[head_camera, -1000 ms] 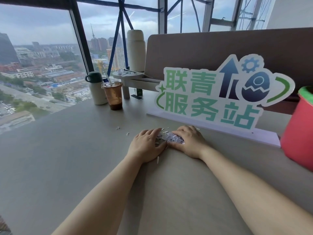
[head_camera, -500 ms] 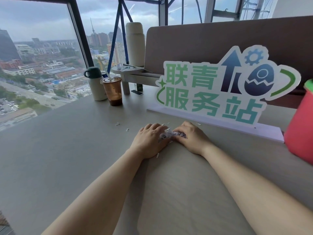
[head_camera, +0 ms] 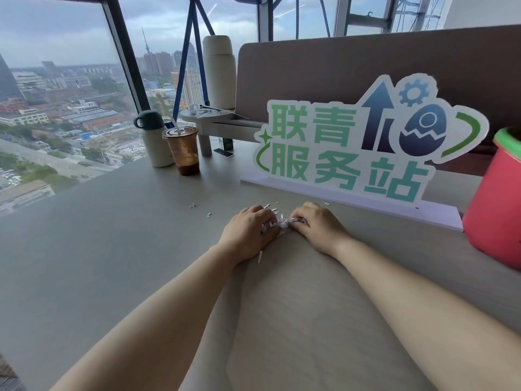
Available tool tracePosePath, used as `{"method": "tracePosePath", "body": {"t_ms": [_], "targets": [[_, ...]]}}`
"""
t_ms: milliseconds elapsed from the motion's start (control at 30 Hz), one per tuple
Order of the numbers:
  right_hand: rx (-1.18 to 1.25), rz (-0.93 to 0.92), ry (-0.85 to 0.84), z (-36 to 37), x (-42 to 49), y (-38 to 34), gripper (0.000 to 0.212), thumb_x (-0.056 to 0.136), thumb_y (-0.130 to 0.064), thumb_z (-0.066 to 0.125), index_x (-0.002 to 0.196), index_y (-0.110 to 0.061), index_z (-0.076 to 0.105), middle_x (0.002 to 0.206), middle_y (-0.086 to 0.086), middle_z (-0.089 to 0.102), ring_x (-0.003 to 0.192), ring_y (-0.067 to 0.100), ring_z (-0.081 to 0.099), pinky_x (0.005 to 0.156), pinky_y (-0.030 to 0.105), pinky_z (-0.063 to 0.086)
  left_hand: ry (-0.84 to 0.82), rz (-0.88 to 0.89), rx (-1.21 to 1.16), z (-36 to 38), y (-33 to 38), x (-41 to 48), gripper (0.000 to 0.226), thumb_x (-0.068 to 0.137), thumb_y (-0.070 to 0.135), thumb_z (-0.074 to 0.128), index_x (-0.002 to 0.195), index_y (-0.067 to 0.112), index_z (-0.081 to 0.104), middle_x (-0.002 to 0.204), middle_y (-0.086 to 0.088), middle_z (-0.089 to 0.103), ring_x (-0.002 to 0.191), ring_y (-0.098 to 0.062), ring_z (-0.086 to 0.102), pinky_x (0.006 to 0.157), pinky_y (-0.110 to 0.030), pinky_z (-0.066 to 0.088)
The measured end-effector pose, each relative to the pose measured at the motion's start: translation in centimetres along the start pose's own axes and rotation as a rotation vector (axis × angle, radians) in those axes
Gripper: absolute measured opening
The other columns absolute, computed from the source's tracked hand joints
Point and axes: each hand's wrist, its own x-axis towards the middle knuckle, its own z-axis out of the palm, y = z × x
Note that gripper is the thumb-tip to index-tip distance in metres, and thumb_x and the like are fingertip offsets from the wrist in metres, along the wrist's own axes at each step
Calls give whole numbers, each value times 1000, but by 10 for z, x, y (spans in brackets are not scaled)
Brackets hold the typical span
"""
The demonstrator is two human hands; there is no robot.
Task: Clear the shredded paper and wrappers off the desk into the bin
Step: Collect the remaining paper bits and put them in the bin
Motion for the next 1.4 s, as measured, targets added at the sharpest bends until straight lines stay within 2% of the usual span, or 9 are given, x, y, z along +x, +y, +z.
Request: {"method": "tracePosePath", "body": {"t_ms": [300,500,633,700,800,1067,1167,1333,1400], "targets": [[45,46,54,-25,-25,-6,20,86,-25,62,92,-6,67,86,5,54,82,16,49,70,24,33,-4,67,25,-18,22,-9,23,90,41,52,99,22,63,99,0,61,95,-23,57,69,-26,39],[55,71,64,-70,-55,-21,24,87,-28,61,93,-6,67,87,3,54,82,17,51,71,26,37,34,153,14,-38,64,-10,25,91,40,51,102,21,63,100,0,62,88,-21,58,68,-29,47],[35,86,83,-105,-77,-25,27,87,-32,61,90,-6,66,82,2,57,76,17,51,62,28,37,32,196,-26,-43,101,-7,26,91,41,51,100,19,62,99,0,60,84,-23,59,68,-32,50],[6,98,95,-123,-90,-25,22,87,-30,61,83,-9,64,74,-1,54,72,16,49,58,24,35,38,228,-47,-47,121,-5,25,91,39,52,99,18,62,99,-2,59,83,-24,59,69,-33,50],[-40,116,140,-154,-111,-23,21,87,-29,61,70,-17,55,66,-6,47,66,13,44,57,28,31,53,288,-64,-52,153,-1,25,91,38,53,97,16,61,95,-2,58,80,-24,58,69,-34,51],[-134,191,308,-230,-153,-6,21,85,-23,63,80,-3,65,76,8,56,72,19,49,56,25,31,85,395,-155,-53,232,21,26,92,37,52,85,14,60,81,3,51,70,-16,50,58,-26,36],[-165,212,349,-257,-165,0,20,85,-21,61,86,-1,66,87,14,64,81,26,56,66,33,38,90,447,-197,-53,262,29,24,91,36,53,77,17,54,76,1,51,66,-17,48,59,-26,34],[-192,268,415,-295,-176,21,17,85,-24,62,89,-8,68,91,7,67,82,17,55,62,26,37,76,494,-223,-49,302,48,28,90,37,54,79,11,58,77,-1,53,66,-19,50,57,-28,37],[-194,289,427,-308,-174,33,17,84,-25,63,88,-10,68,93,8,69,87,21,60,68,28,40,75,501,-235,-49,315,59,30,91,37,54,75,11,54,76,-3,54,66,-21,50,58,-30,39]]}}
